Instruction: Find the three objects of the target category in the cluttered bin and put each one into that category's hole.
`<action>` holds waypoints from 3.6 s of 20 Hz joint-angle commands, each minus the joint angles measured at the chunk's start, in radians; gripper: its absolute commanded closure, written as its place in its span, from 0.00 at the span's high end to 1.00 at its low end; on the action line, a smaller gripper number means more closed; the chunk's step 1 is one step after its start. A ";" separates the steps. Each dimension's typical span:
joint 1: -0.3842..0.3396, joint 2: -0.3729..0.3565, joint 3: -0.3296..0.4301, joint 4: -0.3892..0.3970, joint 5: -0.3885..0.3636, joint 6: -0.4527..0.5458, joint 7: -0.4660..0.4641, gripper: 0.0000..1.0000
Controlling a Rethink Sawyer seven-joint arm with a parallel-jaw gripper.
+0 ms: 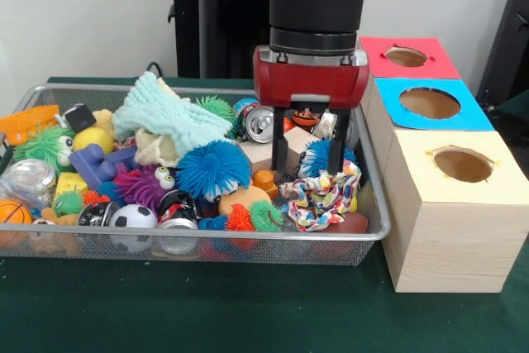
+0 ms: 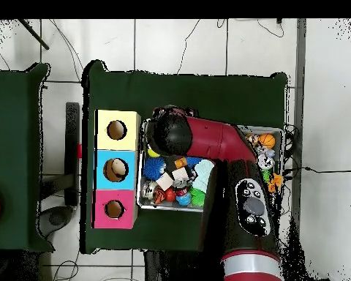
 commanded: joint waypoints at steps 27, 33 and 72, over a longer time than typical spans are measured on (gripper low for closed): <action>-0.045 0.152 0.034 0.081 -0.081 -0.064 0.053 1.00; -0.058 0.191 0.062 0.041 -0.092 -0.087 0.045 1.00; 0.002 0.287 0.084 -0.054 -0.077 -0.089 0.117 1.00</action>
